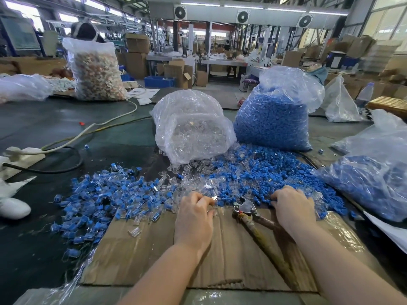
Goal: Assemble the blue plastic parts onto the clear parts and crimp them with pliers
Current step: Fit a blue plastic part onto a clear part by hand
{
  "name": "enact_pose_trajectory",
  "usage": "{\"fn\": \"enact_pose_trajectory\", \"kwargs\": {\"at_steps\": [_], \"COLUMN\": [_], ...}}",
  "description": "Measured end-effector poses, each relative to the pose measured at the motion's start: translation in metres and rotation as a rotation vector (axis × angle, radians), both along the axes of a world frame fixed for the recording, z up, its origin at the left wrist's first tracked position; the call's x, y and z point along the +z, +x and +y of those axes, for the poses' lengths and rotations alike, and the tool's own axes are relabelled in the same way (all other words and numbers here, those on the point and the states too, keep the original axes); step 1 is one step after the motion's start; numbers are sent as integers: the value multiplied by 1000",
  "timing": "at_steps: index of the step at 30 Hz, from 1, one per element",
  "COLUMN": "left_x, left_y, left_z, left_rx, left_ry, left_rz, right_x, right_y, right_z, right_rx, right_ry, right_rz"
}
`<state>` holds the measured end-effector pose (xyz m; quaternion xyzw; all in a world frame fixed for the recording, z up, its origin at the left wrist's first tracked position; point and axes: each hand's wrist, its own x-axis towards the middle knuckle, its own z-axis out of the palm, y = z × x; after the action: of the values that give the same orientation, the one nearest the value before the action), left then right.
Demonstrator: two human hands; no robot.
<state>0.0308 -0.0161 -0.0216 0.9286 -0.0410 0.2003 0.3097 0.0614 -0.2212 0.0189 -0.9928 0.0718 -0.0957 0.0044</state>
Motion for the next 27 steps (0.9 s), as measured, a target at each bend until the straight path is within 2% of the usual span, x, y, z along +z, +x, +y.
{"fn": "enact_pose_trajectory", "kwargs": {"at_steps": [13,16,22,27], "left_x": [-6,-5,-2,2], "left_y": [4,4,0,-4], "left_z": [-1,-1,-1,-2], "left_rx": [-67,-68,-79,-97], "left_ry": [130,113,58,31], "left_rz": [53,36,-38,-34], "right_x": [0,5,9,-8], "right_y": [1,-4,-34,-54], "right_z": [4,12,59,84], "right_rx": [31,76,274,343], "right_ry": [12,112,443,517], "right_rz": [-60,-138,-293,-333]}}
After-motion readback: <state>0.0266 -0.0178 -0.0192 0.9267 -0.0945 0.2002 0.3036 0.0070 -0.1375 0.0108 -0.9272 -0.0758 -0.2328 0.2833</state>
